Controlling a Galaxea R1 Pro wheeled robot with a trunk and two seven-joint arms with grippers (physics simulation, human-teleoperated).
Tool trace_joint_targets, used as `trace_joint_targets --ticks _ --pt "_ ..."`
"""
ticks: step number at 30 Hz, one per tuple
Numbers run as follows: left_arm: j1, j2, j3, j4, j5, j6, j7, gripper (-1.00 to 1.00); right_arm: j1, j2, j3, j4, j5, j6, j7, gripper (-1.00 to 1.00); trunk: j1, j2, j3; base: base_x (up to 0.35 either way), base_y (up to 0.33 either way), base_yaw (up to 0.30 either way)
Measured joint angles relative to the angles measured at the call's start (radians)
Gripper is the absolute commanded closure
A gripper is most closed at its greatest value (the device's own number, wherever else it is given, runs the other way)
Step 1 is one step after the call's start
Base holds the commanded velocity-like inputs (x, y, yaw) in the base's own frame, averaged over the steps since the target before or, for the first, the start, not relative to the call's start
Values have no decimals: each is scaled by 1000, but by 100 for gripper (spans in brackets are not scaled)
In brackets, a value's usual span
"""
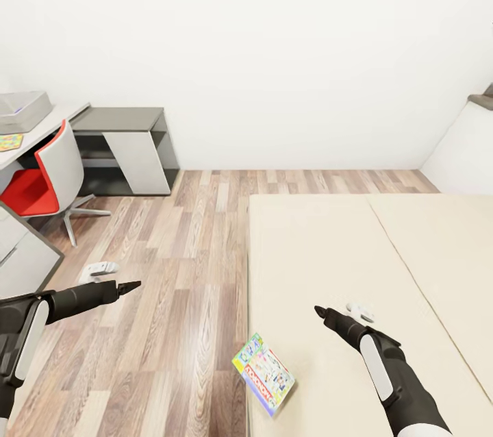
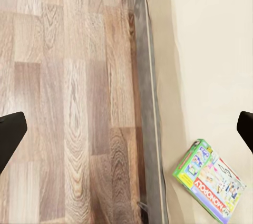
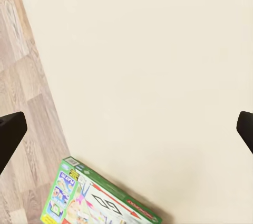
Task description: Put all the toys in the child's room - the three board games (two on the bed and one on the table), the two jigsaw puzzles on the table, and the tennis ball on the table - inside the toy box on the table in the child's room.
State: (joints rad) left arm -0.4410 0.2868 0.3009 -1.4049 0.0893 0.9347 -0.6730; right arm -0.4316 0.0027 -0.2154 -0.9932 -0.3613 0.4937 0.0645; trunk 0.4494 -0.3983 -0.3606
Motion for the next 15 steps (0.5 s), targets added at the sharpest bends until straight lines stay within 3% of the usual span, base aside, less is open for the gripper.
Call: trace_joint_targets --ticks 15 --pt "0 0 -1 0 0 0 0 -100 0 0 0 1 0 -1 0 -100 0 0 25 0 0 0"
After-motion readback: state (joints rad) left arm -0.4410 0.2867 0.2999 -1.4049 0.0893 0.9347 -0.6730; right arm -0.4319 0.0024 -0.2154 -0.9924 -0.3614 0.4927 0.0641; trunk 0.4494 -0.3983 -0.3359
